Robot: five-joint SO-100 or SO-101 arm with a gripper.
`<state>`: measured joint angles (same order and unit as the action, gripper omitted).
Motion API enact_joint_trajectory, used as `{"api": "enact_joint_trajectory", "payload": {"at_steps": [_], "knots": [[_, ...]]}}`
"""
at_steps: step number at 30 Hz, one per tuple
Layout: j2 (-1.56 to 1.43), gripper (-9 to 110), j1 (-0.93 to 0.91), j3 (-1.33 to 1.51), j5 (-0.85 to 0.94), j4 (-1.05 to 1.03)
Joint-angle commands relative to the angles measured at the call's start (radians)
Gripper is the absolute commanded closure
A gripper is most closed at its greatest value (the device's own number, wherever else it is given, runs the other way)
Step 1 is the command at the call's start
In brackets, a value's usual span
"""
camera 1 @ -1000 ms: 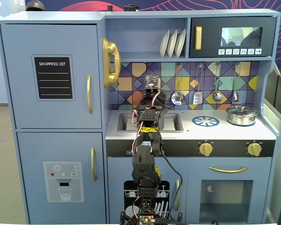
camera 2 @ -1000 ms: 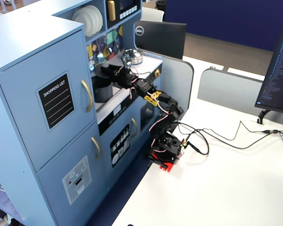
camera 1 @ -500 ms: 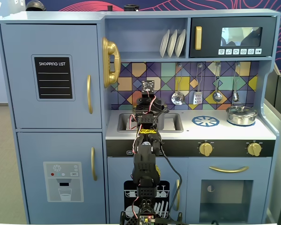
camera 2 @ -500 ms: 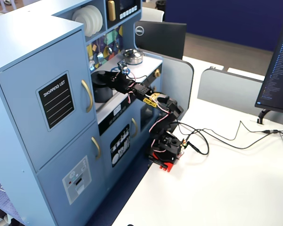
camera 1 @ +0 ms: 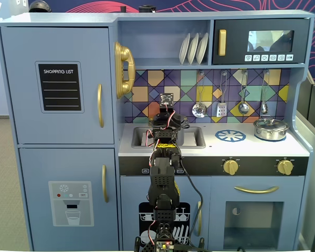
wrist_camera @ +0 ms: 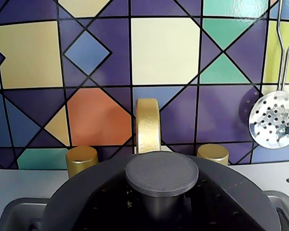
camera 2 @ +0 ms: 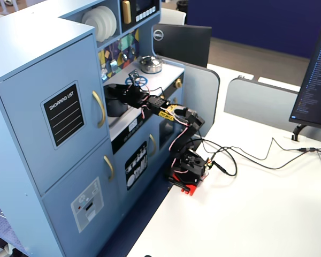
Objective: Pick up the lid from the counter and put it on the gray recipient
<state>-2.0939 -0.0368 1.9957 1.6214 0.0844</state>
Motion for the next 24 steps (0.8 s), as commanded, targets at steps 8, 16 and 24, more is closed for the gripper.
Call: {"api": "enact_joint_trajectory", "payload": {"at_steps": [8, 16, 24], "knots": [[-0.014, 102, -0.026, 0.012, 0.002, 0.044], [-0.002, 100, -0.040, 0.026, 0.064, 0.043], [-0.124, 72, -0.032, 0.040, 0.028, -0.094]]}}
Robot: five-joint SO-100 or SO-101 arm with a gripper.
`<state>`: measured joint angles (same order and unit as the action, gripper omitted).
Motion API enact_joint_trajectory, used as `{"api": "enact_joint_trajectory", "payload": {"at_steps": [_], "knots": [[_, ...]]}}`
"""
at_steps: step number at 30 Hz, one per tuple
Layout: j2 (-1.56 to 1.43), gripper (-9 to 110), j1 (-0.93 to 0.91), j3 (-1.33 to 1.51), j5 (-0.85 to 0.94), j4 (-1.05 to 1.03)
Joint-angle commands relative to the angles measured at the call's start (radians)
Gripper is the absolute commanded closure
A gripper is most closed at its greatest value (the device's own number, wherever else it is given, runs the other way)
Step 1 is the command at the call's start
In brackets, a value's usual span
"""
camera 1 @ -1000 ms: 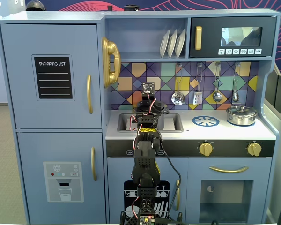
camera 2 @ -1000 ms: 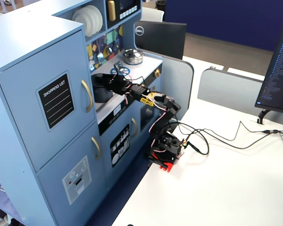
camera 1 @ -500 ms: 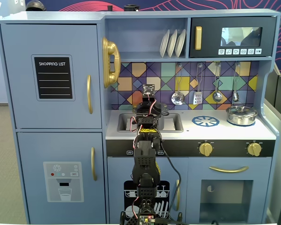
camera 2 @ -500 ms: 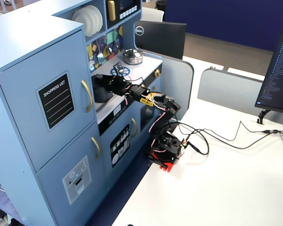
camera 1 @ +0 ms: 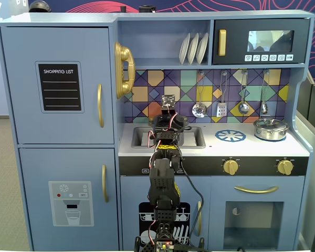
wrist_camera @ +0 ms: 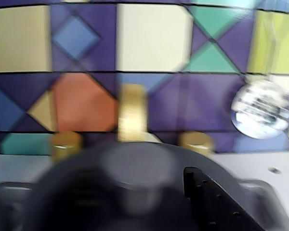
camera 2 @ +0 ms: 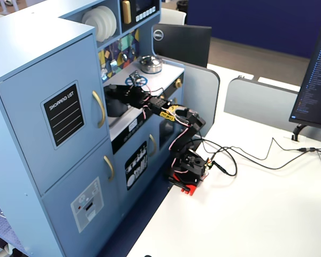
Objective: Pick up the lid from the counter and put it on the gray recipient
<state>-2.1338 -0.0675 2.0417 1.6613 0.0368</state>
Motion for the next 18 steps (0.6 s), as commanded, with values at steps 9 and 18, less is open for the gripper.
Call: {"api": "enact_joint_trajectory", "payload": {"at_steps": [9, 18], "knots": [[-0.554, 81, 0.080, -0.034, -0.040, -0.580], [-0.969, 102, 0.063, 0.275, -0.199, -1.212]]}}
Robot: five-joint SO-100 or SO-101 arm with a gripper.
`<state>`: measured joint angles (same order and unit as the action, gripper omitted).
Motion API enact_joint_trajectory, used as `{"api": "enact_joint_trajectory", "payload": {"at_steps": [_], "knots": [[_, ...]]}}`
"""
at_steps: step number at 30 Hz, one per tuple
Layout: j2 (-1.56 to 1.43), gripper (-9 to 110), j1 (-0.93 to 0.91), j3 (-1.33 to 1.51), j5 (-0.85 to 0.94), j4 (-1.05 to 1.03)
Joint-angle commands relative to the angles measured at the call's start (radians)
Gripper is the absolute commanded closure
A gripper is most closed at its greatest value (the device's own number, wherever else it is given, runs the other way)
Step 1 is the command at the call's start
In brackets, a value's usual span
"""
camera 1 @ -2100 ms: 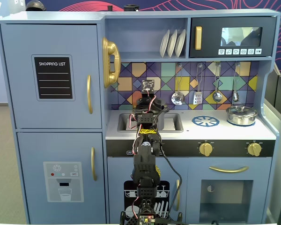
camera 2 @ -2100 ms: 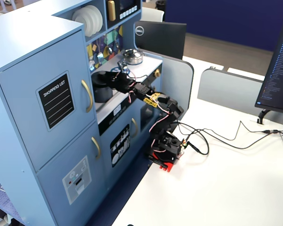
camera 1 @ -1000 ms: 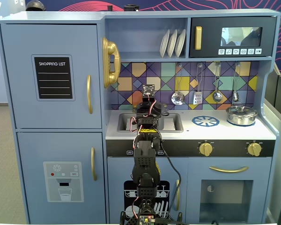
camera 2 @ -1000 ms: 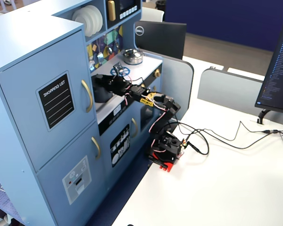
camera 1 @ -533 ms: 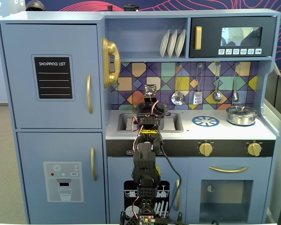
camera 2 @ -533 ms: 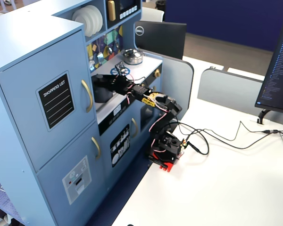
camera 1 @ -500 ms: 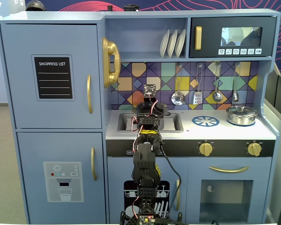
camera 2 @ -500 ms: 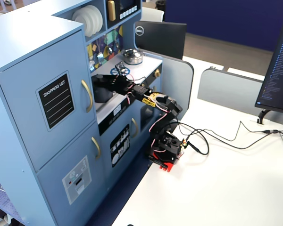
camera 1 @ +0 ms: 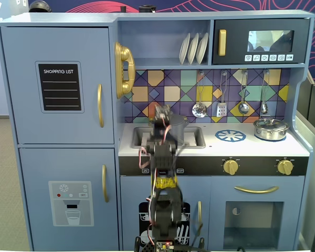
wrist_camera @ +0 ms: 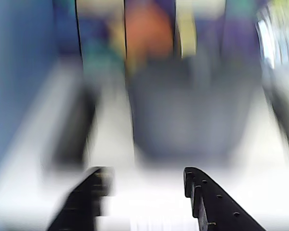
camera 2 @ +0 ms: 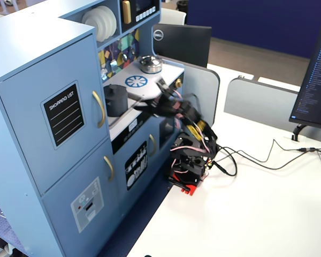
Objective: Pick up the lid from the counter and put it on the gray recipient
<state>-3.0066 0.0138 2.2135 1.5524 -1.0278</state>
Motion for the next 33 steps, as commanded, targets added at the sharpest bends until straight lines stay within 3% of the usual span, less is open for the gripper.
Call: {"api": "enact_joint_trajectory", "payload": {"at_steps": [1, 4, 11, 22, 33], "knots": [[-0.109, 102, -0.031, 0.161, -0.098, -0.169], [-0.115, 102, -0.029, 0.345, -0.166, -0.144], [-0.097, 102, -0.015, 0.785, -0.143, 0.201], [-0.170, 102, -0.012, 0.787, -0.118, -0.460], [-0.172, 100, -0.017, 0.787, -0.043, -0.502]]}}
